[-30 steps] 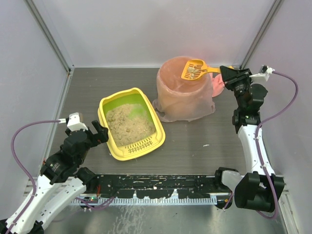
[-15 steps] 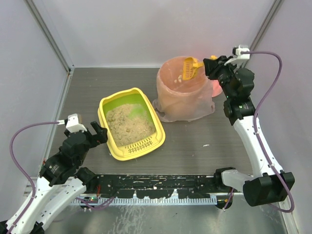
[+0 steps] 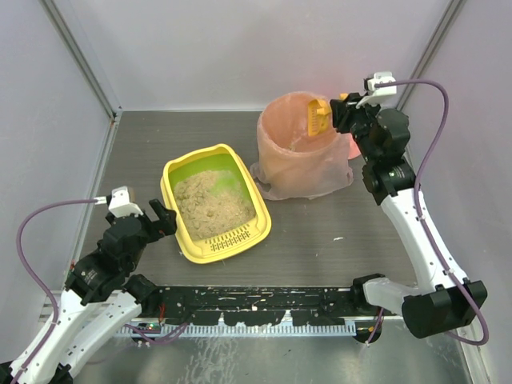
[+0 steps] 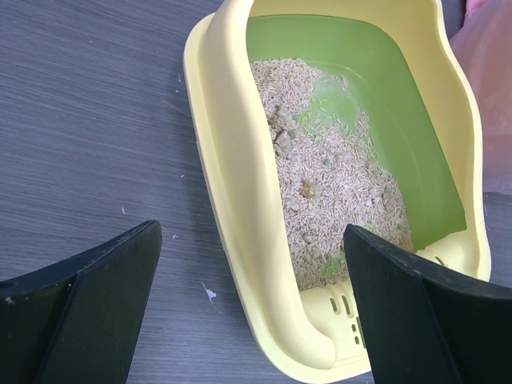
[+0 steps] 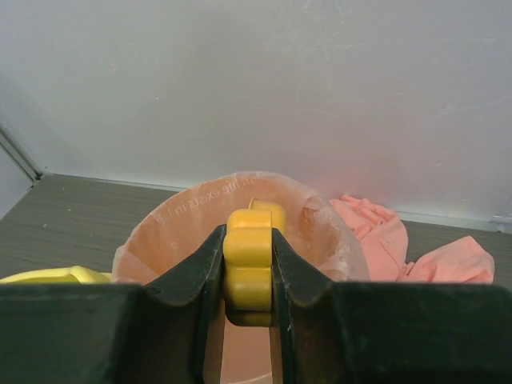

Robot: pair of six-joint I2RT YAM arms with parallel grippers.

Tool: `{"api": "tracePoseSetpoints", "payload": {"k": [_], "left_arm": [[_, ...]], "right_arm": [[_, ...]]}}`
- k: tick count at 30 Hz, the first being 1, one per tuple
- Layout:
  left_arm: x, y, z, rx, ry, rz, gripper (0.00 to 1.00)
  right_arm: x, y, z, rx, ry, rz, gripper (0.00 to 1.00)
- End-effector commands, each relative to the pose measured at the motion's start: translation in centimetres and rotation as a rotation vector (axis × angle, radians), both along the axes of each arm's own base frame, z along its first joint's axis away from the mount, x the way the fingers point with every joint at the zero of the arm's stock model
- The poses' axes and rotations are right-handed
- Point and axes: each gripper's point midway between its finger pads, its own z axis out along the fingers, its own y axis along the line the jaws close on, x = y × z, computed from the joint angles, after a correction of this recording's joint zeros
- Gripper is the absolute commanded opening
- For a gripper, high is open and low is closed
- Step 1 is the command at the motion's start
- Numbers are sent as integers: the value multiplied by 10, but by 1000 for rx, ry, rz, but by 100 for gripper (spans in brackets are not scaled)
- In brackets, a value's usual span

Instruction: Clean the litter box

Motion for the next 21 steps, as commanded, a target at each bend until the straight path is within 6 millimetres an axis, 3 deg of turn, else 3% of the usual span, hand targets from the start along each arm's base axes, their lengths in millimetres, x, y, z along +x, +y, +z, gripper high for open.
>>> {"api": "tracePoseSetpoints", "payload": {"k": [1,6,13,16,21], "left_arm": [[7,-1,9,-1,-20,13,98],[11,-8,5,4,28,5,98],[13,-9,2,7,40,11,98],[14,-8,0,14,42,15,98],[16,-11,0,23,50,4,96]], "right_arm": [[-35,0,80,102,-187,40,1],[-59,17,103,186,-216,159,1],[-78,39,108,301,-168,312,1],[-82,68,97,373,-84,466,1],[-85,123,65,359,36,527,1]]}}
